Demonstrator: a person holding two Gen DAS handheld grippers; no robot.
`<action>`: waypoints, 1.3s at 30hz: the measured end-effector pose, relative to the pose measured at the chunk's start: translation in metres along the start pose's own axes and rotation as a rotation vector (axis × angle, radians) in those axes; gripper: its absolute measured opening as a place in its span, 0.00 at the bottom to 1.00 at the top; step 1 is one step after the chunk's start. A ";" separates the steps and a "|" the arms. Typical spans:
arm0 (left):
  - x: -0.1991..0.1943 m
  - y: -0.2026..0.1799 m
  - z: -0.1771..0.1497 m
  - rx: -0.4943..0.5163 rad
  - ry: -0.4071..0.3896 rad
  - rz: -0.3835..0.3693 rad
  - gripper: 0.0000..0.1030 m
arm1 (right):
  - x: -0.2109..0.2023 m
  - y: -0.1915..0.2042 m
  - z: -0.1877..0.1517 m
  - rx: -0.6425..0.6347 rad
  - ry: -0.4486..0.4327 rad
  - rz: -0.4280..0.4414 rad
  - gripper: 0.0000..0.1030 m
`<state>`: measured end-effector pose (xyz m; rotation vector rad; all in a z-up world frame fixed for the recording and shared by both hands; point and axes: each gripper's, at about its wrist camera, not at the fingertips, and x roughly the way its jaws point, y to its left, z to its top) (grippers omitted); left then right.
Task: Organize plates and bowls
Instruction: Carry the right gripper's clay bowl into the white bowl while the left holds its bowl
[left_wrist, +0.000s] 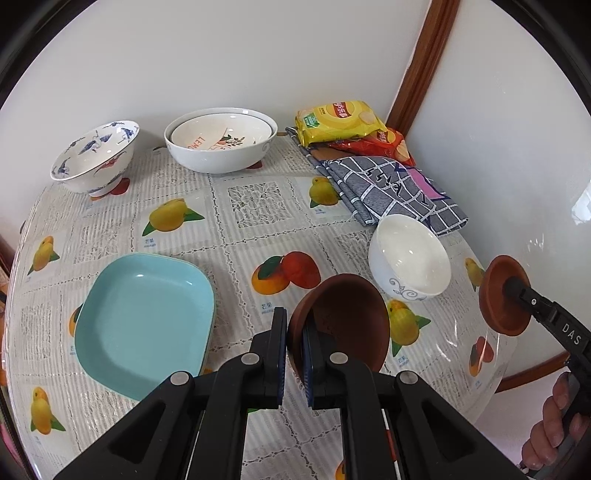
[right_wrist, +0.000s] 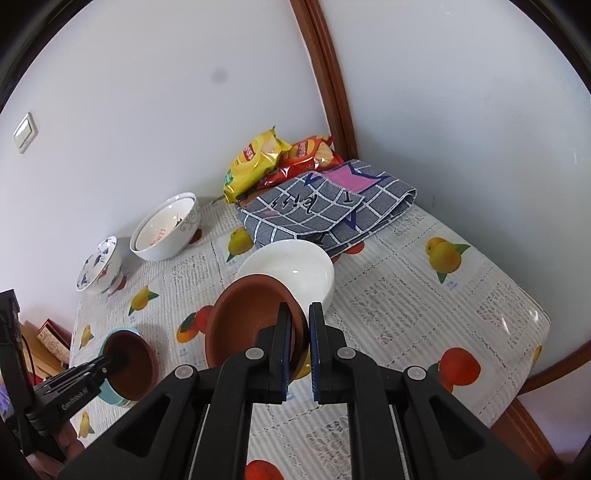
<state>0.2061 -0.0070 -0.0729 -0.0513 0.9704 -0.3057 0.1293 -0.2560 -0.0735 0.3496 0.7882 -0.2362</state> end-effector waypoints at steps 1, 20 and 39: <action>0.000 0.000 0.001 -0.008 -0.003 0.005 0.08 | 0.003 -0.002 0.002 -0.003 0.007 0.003 0.09; 0.034 -0.025 0.039 -0.072 -0.022 0.049 0.08 | 0.082 0.002 0.042 -0.143 0.084 0.059 0.09; 0.067 -0.027 0.049 -0.079 0.018 0.082 0.08 | 0.149 0.008 0.039 -0.228 0.178 0.025 0.09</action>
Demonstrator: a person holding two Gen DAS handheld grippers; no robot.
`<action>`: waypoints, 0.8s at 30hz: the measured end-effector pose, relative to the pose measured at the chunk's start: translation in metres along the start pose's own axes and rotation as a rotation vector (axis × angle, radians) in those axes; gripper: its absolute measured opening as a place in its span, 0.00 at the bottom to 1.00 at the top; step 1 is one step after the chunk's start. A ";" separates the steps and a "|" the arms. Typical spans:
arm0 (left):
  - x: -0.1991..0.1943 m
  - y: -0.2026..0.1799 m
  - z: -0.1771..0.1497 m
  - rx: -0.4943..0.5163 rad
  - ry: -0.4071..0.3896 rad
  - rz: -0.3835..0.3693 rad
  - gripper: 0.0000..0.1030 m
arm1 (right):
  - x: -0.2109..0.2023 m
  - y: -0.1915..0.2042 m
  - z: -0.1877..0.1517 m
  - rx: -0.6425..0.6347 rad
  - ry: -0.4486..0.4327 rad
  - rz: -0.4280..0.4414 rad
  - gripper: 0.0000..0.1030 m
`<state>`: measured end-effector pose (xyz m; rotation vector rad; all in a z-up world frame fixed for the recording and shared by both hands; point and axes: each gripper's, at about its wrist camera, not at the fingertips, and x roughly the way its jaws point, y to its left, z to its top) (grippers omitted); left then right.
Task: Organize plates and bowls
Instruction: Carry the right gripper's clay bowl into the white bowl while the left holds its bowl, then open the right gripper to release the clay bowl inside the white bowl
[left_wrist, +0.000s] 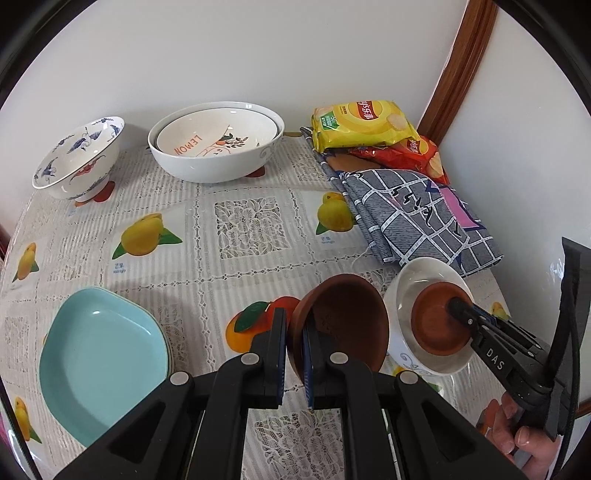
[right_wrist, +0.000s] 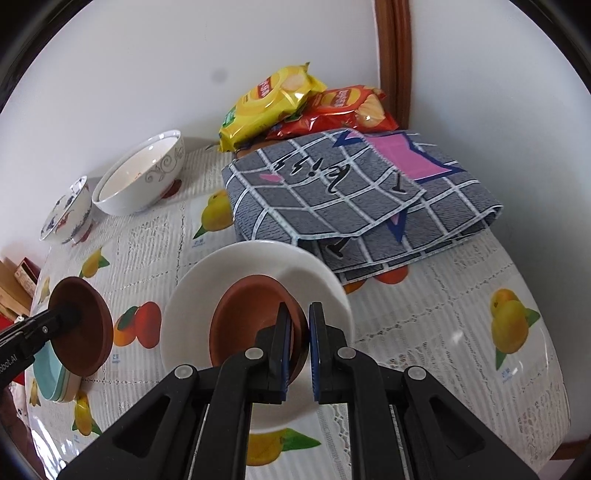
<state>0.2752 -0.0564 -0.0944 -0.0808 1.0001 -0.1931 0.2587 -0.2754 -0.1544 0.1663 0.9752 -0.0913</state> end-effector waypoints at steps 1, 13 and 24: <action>0.001 0.000 0.000 -0.001 0.000 0.002 0.08 | 0.002 0.001 0.000 -0.002 0.005 0.001 0.09; 0.009 0.003 0.003 -0.002 0.006 -0.013 0.08 | 0.019 0.011 -0.002 -0.026 0.056 -0.016 0.09; 0.014 0.009 0.004 -0.006 0.014 -0.010 0.08 | 0.032 0.025 -0.005 -0.111 0.065 -0.135 0.10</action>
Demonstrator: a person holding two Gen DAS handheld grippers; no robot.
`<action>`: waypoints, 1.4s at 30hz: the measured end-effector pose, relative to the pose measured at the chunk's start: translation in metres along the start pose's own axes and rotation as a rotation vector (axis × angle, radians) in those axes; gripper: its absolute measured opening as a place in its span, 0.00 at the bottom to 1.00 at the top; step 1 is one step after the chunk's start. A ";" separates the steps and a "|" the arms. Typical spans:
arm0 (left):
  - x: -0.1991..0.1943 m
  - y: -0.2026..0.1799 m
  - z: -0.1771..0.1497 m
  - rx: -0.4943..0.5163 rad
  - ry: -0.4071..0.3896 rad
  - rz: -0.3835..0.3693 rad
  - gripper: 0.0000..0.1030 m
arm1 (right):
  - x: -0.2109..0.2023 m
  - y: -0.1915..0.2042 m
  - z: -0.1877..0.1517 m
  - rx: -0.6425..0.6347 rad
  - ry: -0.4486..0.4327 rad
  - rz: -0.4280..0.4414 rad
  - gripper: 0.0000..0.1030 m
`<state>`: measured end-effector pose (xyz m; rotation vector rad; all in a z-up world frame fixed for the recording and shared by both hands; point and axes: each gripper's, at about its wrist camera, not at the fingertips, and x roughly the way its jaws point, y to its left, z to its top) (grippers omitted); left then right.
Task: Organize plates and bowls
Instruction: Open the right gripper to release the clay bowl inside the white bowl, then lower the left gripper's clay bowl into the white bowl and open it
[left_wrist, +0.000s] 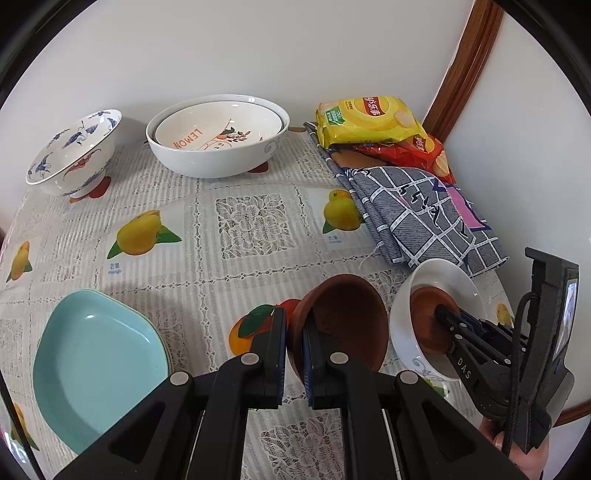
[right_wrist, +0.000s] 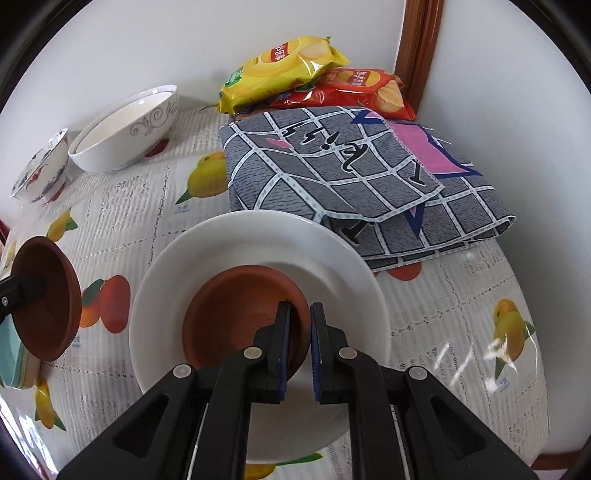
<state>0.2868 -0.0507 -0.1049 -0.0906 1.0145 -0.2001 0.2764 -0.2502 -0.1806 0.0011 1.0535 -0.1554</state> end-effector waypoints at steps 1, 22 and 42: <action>0.000 0.000 0.000 0.002 0.000 0.001 0.08 | 0.000 0.001 0.000 -0.003 -0.001 -0.011 0.11; -0.013 -0.011 -0.004 0.013 -0.031 0.039 0.08 | -0.008 0.005 0.001 -0.040 -0.047 -0.021 0.30; -0.015 -0.088 -0.005 0.113 -0.030 -0.042 0.09 | -0.090 -0.067 -0.026 0.067 -0.178 0.116 0.30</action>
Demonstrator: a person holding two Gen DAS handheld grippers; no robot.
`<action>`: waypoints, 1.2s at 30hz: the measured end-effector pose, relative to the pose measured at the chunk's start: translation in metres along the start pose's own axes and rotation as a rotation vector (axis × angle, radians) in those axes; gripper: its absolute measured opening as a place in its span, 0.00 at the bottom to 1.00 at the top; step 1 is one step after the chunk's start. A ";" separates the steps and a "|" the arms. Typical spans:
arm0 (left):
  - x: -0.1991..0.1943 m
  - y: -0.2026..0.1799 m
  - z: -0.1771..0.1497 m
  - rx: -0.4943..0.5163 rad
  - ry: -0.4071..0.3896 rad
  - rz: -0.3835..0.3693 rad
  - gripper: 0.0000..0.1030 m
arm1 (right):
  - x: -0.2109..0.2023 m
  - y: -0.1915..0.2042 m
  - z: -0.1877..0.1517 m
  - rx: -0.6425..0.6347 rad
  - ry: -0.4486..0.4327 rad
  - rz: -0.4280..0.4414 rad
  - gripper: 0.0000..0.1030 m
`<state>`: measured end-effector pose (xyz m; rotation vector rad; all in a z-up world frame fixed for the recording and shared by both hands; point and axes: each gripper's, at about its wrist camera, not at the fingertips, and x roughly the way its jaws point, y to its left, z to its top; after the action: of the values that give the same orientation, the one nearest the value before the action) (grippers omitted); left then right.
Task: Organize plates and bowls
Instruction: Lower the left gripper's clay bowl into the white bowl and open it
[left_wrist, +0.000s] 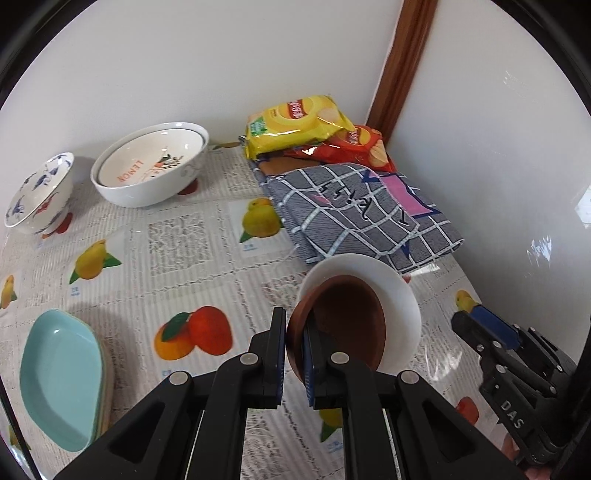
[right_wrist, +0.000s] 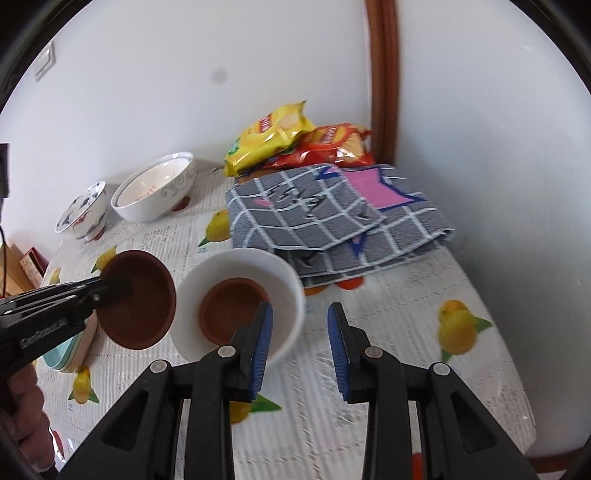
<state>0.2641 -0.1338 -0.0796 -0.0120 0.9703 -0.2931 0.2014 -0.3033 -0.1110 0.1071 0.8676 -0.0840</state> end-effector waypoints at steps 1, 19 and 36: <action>0.003 -0.004 0.001 0.003 0.005 -0.003 0.09 | -0.003 -0.005 -0.001 0.007 -0.003 -0.003 0.30; 0.048 -0.026 0.013 0.022 0.072 -0.009 0.09 | -0.012 -0.056 -0.018 0.084 0.010 -0.049 0.30; 0.071 -0.022 0.012 -0.007 0.112 -0.034 0.11 | 0.006 -0.056 -0.027 0.091 0.066 -0.037 0.31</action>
<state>0.3057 -0.1743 -0.1271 -0.0189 1.0828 -0.3240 0.1782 -0.3554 -0.1359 0.1794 0.9321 -0.1552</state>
